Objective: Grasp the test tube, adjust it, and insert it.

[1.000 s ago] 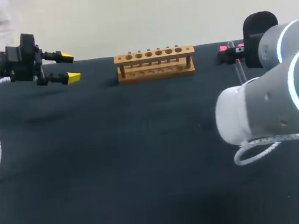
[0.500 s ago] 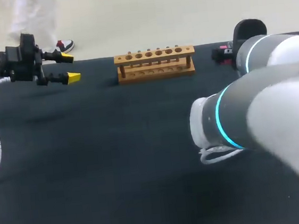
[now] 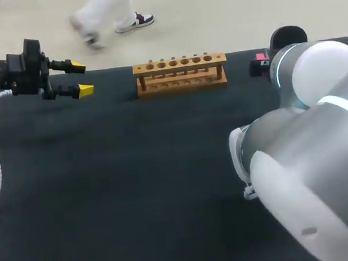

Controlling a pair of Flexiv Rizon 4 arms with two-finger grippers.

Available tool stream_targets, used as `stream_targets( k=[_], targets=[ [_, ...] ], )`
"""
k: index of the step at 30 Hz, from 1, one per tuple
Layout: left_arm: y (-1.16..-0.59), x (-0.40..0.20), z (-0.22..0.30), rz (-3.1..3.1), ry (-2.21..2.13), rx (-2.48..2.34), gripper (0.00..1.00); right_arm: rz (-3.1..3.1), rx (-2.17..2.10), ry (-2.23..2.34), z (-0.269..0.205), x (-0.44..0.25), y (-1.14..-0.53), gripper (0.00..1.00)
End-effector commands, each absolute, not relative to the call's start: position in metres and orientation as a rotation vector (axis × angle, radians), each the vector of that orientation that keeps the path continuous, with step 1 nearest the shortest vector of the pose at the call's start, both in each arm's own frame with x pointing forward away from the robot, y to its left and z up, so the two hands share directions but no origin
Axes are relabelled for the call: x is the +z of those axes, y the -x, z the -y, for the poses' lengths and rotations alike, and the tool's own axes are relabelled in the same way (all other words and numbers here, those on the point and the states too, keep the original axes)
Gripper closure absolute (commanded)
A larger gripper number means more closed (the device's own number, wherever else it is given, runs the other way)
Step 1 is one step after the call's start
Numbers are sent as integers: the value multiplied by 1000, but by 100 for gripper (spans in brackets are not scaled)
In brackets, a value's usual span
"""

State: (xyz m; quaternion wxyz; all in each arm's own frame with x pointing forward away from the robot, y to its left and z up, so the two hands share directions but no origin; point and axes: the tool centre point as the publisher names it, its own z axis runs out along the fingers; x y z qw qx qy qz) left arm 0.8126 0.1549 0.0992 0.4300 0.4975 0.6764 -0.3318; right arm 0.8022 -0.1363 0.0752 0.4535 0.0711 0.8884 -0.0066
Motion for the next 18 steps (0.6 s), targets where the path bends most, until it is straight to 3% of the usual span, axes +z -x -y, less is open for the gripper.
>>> stream_targets(
  k=[1,18],
  targets=[
    [-810,98,-155,-1683,-1238,-823,0,-2200,129,-102,148,70,-803,0],
    [-810,98,-155,-1683,-1238,-823,0,-2198,190,31,161,44,-824,0]
  ],
)
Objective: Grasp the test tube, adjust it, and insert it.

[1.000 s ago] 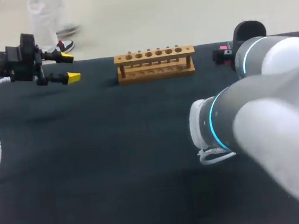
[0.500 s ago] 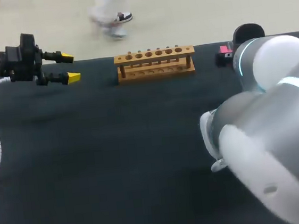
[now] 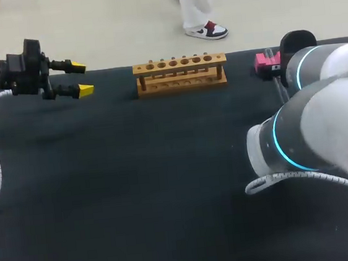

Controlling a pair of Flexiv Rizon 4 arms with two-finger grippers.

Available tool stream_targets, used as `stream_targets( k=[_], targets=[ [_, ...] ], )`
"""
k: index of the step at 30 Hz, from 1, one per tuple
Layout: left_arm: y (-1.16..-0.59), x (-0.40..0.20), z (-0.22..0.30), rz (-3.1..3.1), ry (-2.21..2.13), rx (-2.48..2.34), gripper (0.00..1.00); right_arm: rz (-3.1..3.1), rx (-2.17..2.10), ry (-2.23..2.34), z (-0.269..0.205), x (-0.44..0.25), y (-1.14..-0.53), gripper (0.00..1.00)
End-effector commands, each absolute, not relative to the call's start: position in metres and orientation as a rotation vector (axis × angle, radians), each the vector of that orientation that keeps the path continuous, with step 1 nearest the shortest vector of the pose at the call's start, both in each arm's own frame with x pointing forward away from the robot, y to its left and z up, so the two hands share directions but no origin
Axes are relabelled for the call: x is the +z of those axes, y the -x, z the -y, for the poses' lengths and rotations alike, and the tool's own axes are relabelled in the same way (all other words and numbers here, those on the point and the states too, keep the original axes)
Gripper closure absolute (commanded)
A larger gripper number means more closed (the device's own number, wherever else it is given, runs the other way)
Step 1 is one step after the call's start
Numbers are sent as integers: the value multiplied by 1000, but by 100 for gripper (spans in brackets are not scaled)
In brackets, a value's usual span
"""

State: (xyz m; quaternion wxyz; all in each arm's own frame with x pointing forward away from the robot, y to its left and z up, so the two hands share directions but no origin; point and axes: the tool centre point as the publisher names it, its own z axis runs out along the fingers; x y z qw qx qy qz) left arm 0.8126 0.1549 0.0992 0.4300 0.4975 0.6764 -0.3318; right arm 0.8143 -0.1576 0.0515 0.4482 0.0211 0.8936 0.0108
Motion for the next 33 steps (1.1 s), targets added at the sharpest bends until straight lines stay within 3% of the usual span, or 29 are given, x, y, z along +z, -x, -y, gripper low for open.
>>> stream_targets(
  k=[1,33],
  targets=[
    [-810,98,-155,-1683,-1238,-823,0,-2199,190,37,161,43,-825,0],
    [-810,98,-155,-1683,-1238,-823,0,-2269,171,88,162,-2,-856,0]
  ],
)
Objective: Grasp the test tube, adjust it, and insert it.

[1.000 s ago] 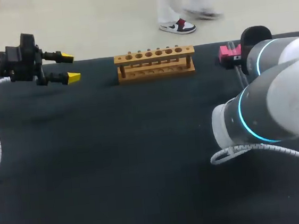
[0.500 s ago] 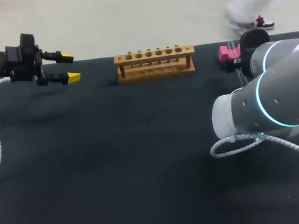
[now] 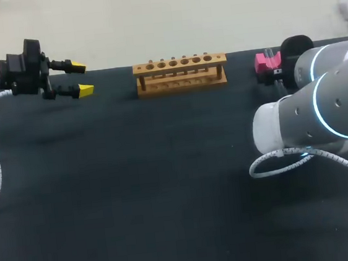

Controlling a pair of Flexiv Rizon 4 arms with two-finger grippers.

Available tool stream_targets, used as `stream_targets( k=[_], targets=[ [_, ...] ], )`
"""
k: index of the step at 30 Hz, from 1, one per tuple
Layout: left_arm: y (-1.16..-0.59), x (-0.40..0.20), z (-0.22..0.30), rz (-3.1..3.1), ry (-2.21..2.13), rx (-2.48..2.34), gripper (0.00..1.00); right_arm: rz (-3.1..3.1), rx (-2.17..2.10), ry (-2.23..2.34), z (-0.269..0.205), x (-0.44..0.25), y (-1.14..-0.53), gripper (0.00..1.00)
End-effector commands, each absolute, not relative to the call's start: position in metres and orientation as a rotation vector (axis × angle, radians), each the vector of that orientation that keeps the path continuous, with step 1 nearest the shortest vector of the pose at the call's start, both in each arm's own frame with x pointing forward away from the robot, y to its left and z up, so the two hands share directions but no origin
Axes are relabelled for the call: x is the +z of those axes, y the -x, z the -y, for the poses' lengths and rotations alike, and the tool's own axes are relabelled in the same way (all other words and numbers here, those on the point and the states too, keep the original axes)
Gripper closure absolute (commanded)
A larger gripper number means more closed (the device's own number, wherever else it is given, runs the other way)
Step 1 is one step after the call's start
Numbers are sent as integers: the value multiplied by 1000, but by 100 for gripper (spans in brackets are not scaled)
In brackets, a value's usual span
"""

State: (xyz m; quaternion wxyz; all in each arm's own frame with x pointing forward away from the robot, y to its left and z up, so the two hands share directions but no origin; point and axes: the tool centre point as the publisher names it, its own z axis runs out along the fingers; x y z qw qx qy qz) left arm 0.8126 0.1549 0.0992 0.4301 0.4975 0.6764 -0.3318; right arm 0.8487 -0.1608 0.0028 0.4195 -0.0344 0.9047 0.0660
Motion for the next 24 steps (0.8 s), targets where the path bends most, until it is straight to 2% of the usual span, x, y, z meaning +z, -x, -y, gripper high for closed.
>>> stream_targets(
  k=[1,9,11,12,15,19,24],
  targets=[
    [-810,98,-155,-1683,-1238,-823,0,-2271,170,88,161,-2,-857,0],
    [-810,98,-155,-1683,-1238,-823,0,-2276,161,78,162,-7,-862,0],
    [-810,98,-155,-1683,-1238,-823,0,-2277,157,76,162,-8,-862,7],
    [-810,98,-155,-1683,-1238,-823,0,-2278,155,74,163,-8,-863,7],
    [-810,98,-155,-1683,-1238,-823,0,-2280,151,73,163,-9,-863,20],
    [-810,98,-155,-1683,-1238,-823,0,-2284,145,70,163,-11,-863,18],
    [-810,98,-155,-1683,-1238,-823,0,-2291,139,68,163,-13,-863,30]
  ],
)
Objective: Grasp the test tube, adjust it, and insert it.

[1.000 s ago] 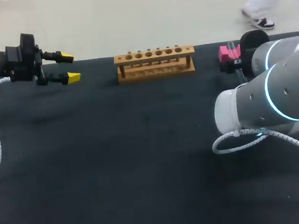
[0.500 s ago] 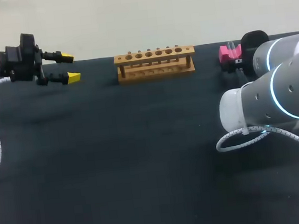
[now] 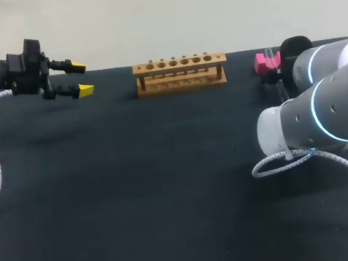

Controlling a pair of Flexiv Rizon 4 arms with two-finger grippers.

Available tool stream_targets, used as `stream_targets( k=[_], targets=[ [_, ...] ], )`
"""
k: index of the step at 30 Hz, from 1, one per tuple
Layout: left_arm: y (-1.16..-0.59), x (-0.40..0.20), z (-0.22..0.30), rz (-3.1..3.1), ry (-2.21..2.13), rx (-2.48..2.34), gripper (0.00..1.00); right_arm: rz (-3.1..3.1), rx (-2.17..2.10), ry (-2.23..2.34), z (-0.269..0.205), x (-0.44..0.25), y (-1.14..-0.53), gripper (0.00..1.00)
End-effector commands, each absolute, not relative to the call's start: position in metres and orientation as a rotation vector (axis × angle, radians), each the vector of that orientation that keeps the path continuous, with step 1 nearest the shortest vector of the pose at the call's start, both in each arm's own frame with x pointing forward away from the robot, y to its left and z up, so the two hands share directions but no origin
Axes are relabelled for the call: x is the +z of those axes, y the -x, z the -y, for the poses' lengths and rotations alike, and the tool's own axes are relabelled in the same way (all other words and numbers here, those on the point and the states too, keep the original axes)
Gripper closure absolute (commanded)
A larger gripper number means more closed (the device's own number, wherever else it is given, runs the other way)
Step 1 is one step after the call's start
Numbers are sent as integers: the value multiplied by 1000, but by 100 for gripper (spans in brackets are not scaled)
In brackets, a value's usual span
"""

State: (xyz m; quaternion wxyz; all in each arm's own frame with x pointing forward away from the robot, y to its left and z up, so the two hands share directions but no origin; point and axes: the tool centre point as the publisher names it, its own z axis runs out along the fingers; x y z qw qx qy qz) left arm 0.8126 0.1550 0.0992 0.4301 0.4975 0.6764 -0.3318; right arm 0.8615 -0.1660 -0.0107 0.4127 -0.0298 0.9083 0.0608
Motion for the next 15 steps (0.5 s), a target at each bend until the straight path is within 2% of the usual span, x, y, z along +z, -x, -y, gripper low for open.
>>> stream_targets(
  k=[1,3,8,12,15],
  targets=[
    [-810,98,-155,-1683,-1238,-823,0,-2292,137,67,163,-13,-863,35],
    [-810,98,-155,-1683,-1238,-823,0,-2295,134,66,163,-13,-863,48],
    [-810,98,-155,-1683,-1238,-823,0,-2300,127,66,163,-14,-864,53],
    [-810,98,-155,-1683,-1238,-823,0,-2301,121,59,163,-13,-864,63],
    [-810,98,-155,-1683,-1238,-823,0,-2303,117,49,162,-13,-863,80]
  ],
)
